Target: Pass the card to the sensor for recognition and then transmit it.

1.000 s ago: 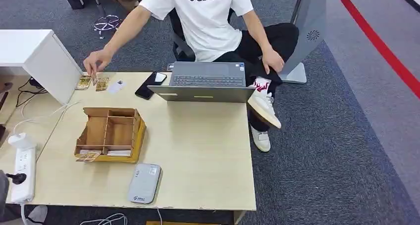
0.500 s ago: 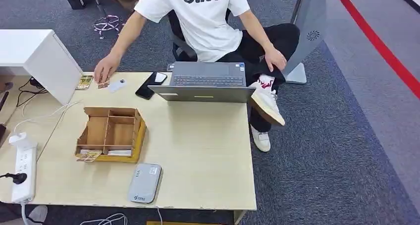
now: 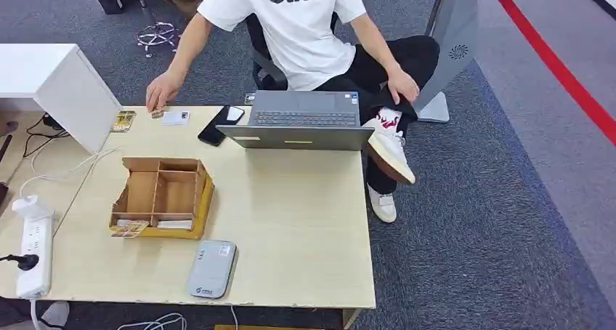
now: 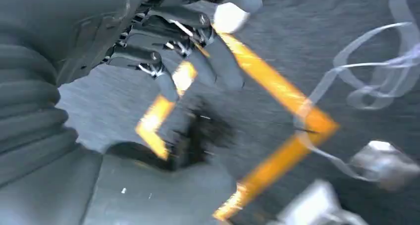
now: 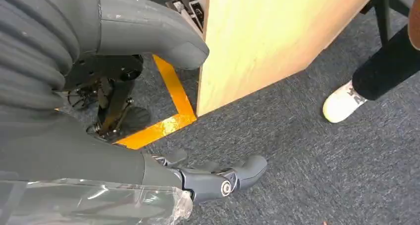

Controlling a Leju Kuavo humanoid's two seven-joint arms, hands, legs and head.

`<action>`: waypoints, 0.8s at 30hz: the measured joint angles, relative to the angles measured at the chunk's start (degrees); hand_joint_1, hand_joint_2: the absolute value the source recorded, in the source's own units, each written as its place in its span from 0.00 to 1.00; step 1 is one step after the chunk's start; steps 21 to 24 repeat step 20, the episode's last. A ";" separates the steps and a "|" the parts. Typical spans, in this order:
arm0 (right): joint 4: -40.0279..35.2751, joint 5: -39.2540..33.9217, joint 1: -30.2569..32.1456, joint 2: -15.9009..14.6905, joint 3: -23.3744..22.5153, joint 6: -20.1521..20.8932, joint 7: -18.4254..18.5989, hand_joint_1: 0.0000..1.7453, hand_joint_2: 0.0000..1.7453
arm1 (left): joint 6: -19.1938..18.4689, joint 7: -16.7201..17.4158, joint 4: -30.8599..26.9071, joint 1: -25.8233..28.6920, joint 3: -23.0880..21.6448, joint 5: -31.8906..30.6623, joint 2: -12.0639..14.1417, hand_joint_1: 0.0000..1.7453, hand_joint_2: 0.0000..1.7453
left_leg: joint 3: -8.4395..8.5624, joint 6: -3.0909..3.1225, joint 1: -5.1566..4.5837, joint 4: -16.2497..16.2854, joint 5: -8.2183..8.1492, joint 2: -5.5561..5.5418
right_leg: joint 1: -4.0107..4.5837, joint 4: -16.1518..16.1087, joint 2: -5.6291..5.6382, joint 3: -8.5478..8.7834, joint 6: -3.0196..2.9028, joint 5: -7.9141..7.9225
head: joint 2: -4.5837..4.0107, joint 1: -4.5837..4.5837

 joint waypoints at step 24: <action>0.37 -3.72 0.58 0.00 0.35 -2.89 0.81 0.00 1.00 | -12.64 7.93 6.86 -2.41 2.17 -28.50 0.13 0.00 1.00 | -0.02 0.00 0.01 0.00 0.00 -0.05 | 0.01 0.00 -0.05 0.01 0.00 0.00 | 0.00 0.02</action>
